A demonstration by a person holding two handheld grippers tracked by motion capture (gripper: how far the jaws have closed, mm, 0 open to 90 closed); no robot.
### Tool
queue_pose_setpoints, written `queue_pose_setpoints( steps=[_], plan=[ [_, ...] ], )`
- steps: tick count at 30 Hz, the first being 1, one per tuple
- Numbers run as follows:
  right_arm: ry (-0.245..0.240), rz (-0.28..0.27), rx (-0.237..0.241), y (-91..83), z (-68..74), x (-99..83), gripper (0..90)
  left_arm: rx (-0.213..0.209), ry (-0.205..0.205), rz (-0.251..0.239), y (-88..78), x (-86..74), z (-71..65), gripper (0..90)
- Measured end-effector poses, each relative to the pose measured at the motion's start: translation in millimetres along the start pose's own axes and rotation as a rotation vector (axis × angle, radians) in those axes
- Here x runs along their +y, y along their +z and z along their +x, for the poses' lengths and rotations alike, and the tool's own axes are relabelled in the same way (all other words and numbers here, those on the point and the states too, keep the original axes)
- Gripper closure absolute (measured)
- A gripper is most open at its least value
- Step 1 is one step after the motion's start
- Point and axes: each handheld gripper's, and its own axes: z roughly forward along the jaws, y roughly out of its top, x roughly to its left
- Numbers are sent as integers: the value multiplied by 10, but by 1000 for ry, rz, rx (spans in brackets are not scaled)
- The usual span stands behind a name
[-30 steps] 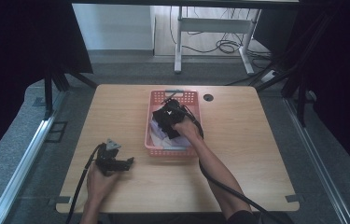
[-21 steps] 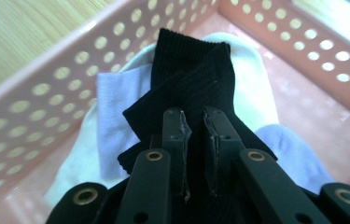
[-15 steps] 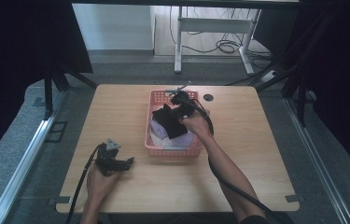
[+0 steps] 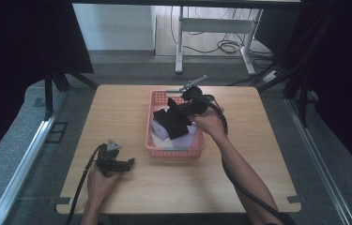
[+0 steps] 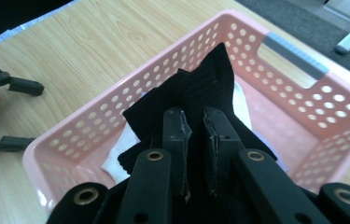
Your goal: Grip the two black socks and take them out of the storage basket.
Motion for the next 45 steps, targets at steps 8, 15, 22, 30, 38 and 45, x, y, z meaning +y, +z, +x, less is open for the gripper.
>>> queue_pose_setpoints(
  steps=[8, 15, 22, 30, 38, 45],
  plan=[
    [4, -39, -36, -372, -117, -107, 803, 0, 1, 1, -1, 0, 1, 101],
    [44, -59, -85, -609, -312, -298, 803, -1, 0, 0, 0, 0, -1, 101],
    [84, -70, -140, -797, -532, -569, 803, -1, -1, -1, 1, 0, -1, 101],
    [145, -62, -211, -920, -770, -950, 803, -1, 3, 3, -3, 0, 1, 101],
    [192, -41, -266, -968, -939, -1270, 803, -1, 2, 3, -3, -1, 0, 102],
    [210, -1, -310, -898, -1020, -1564, 802, -1, 0, 3, -3, 0, -1, 101]
  ],
)
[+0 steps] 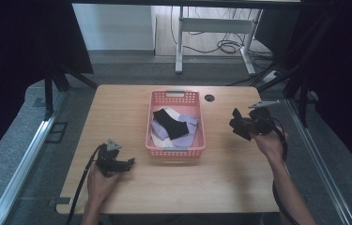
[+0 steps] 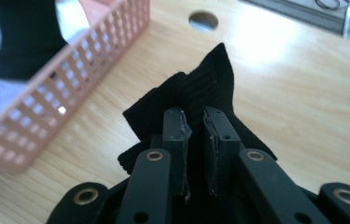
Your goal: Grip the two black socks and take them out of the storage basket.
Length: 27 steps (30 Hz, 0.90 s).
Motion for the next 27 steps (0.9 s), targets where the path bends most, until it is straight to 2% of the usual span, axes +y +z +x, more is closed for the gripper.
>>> queue_pose_setpoints(
  steps=[11, 17, 21, 27],
  plan=[
    [11, 61, -43, 367, -38, -400, 797, 0, 0, -1, 1, 0, 0, 101],
    [38, 101, -31, 535, -56, -564, 765, 0, 0, -1, 1, 0, 0, 101],
    [65, 92, 3, 525, -91, -606, 702, 0, 0, -1, 1, 0, 0, 102],
    [96, 59, 23, 404, -124, -545, 626, 0, 1, -1, 1, 0, 0, 102]
  ],
)
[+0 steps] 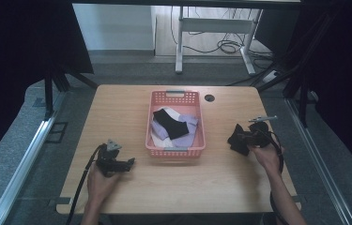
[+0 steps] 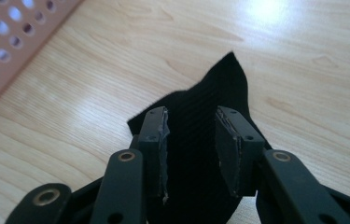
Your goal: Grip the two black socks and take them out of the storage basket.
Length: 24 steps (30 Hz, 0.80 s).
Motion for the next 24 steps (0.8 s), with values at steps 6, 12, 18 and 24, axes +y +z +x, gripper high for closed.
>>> queue_pose_setpoints(
  steps=[6, 12, 18, 24],
  plan=[
    [-3, -34, 20, -109, 53, 87, 574, 0, 0, 0, 0, 0, 0, 102],
    [-14, -63, 49, -201, 129, 224, 532, 0, -1, 0, 0, 0, 0, 102],
    [-16, -88, 82, -262, 219, 371, 507, 0, 0, 2, -1, 1, 0, 101],
    [-40, -112, 103, -310, 361, 524, 489, 0, 0, 1, 0, 0, 0, 102]
  ],
)
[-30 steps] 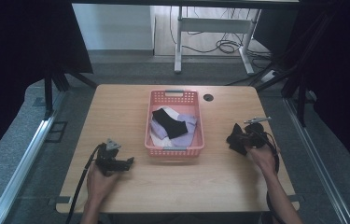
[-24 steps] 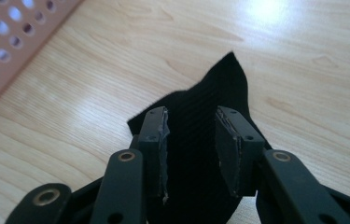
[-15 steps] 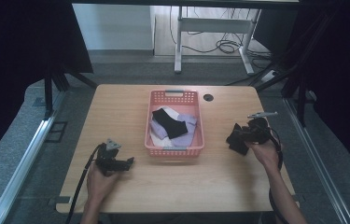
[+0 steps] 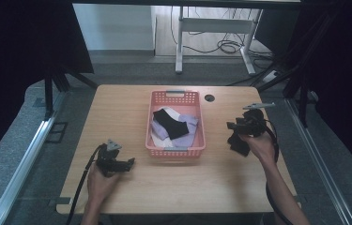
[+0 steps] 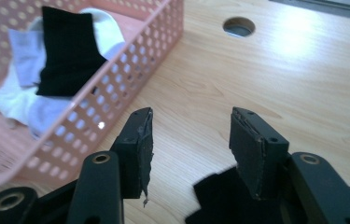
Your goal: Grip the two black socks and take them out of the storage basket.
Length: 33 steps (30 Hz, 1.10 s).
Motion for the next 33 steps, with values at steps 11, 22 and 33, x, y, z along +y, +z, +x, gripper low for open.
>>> queue_pose_setpoints(
  steps=[11, 22, 33],
  plan=[
    [-23, -13, 41, 85, 177, 226, 448, 0, 1, 1, -1, 0, 1, 101],
    [-42, -39, 76, 224, 407, 436, 444, 0, 1, 1, -1, 0, 1, 101],
    [-136, -60, 157, 504, 835, 721, 469, 0, 1, 2, -1, 0, 1, 102]
  ],
)
